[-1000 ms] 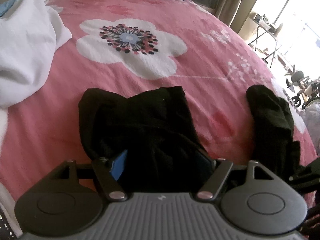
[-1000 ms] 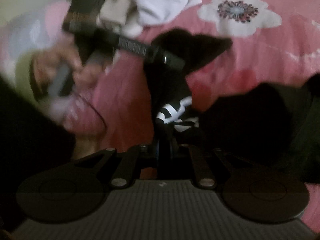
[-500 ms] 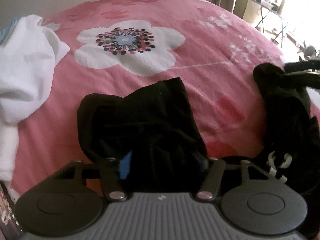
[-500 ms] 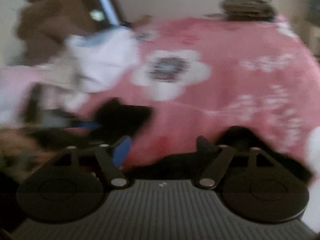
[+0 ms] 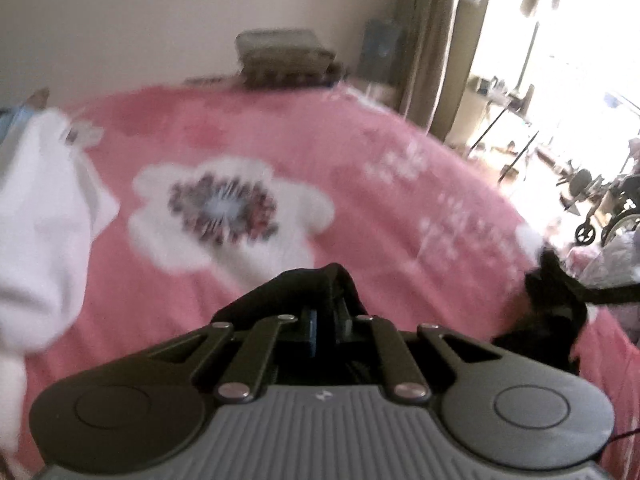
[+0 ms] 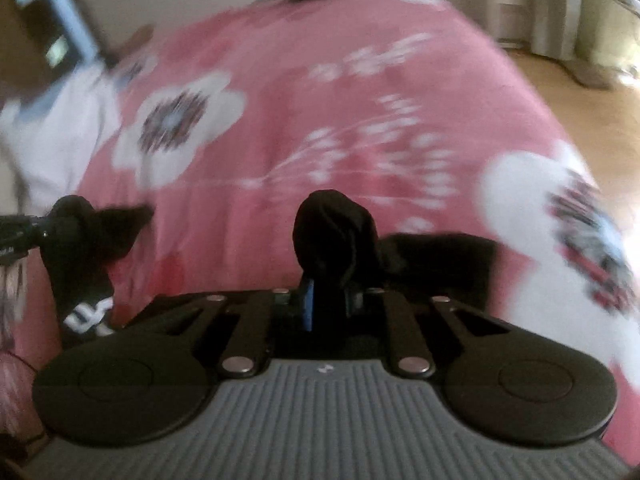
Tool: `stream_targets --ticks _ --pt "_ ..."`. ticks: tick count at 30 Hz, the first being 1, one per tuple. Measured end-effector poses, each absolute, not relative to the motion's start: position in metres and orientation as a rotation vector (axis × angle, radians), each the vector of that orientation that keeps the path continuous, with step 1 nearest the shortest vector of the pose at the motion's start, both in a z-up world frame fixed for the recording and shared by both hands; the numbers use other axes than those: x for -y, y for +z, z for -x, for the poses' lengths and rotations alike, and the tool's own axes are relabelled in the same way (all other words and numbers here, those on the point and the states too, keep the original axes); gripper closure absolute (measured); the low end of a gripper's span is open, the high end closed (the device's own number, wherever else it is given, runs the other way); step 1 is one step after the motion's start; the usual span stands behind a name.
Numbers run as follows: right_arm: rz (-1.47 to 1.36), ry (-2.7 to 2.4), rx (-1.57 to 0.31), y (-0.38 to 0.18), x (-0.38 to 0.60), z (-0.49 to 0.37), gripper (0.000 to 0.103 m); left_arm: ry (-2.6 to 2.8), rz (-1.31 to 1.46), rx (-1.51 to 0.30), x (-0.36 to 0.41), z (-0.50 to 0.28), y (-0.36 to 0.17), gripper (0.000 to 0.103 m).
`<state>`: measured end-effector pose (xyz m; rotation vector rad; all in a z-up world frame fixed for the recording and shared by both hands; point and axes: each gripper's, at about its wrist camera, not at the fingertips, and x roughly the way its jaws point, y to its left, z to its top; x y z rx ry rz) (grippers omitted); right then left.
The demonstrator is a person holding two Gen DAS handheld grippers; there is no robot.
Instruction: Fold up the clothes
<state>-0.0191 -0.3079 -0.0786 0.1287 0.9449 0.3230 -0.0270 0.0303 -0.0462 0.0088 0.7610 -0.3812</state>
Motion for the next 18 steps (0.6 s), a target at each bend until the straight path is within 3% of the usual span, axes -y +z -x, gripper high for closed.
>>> stream_targets --ticks 5,13,15,18 --pt "-0.278 0.147 -0.941 -0.073 0.361 0.063 0.092 -0.413 -0.004 -0.744 -0.016 0.012 -0.05 0.095" --pt "-0.524 -0.002 -1.024 -0.115 0.406 0.106 0.088 -0.364 -0.004 -0.832 -0.027 0.002 -0.075 0.094" --pt "-0.53 -0.017 -1.004 -0.113 0.41 0.108 0.077 -0.354 0.004 -0.865 -0.033 0.001 -0.08 0.093" --pt "-0.506 -0.042 -0.954 -0.104 0.414 0.108 0.072 -0.337 0.025 -0.903 -0.042 0.004 -0.083 0.088"
